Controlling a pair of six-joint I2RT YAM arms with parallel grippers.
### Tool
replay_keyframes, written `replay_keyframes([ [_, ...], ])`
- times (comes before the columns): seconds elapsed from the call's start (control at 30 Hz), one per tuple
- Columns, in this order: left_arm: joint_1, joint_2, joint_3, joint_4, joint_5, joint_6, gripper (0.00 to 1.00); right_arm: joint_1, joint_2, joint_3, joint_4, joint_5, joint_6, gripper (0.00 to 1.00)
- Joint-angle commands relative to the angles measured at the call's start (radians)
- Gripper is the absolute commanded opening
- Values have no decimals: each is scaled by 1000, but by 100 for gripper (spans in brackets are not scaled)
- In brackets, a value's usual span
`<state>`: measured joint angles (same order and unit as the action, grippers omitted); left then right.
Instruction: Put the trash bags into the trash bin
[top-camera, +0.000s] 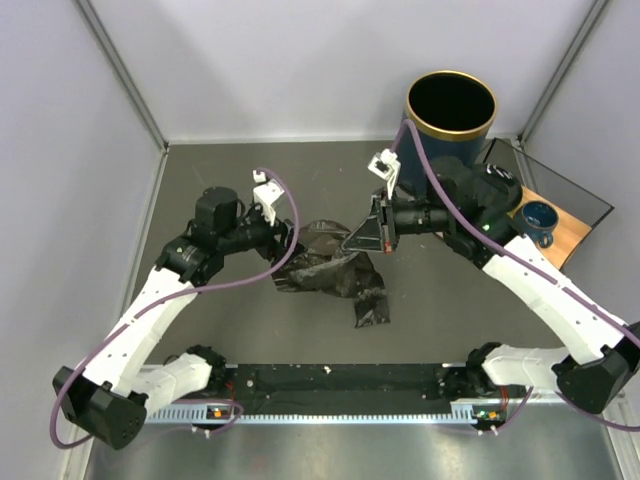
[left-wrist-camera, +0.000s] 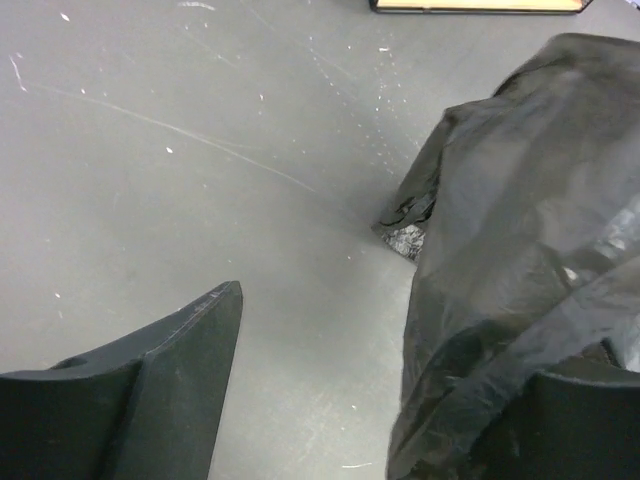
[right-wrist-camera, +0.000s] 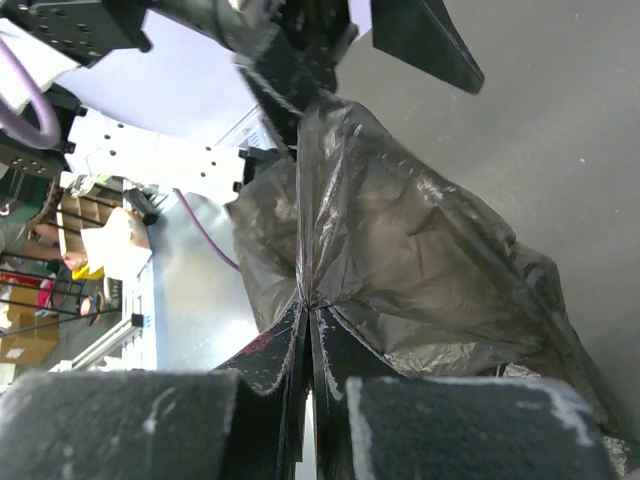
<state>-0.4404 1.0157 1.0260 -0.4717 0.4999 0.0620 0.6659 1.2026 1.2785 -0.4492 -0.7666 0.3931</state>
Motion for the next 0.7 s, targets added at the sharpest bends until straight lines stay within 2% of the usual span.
replay_keyframes([
  [0.0, 8, 0, -18, -4, -6, 19, 66, -5, -64, 76, 23, -13, -28, 0],
  [0.07, 63, -29, -24, -10, -35, 60, 54, -37, -78, 90, -31, -2, -42, 0],
  [0.1, 104, -41, -30, -4, -72, 76, 45, -46, -86, 90, -52, 1, -68, 0],
  [0.2, 167, -86, -18, 22, -109, 143, 37, -66, -103, 82, -150, 35, -127, 0],
  [0.3, 196, -101, 14, 13, -133, 199, 40, -86, -109, 74, -218, 67, -187, 0],
  [0.37, 204, -101, 31, -17, -115, 231, 51, -101, -106, 78, -229, 93, -201, 0],
  [0.43, 213, -101, 52, -38, -80, 251, 55, -106, -98, 88, -253, 131, -229, 0],
  [0.47, 219, -106, 58, -48, -16, 266, 57, -112, -92, 97, -259, 144, -238, 0],
  [0.6, 230, -103, 85, -113, 91, 291, 53, -126, -78, 117, -293, 174, -298, 0],
  [0.67, 233, -92, 91, -119, 141, 272, 55, -126, -69, 134, -313, 165, -315, 0],
])
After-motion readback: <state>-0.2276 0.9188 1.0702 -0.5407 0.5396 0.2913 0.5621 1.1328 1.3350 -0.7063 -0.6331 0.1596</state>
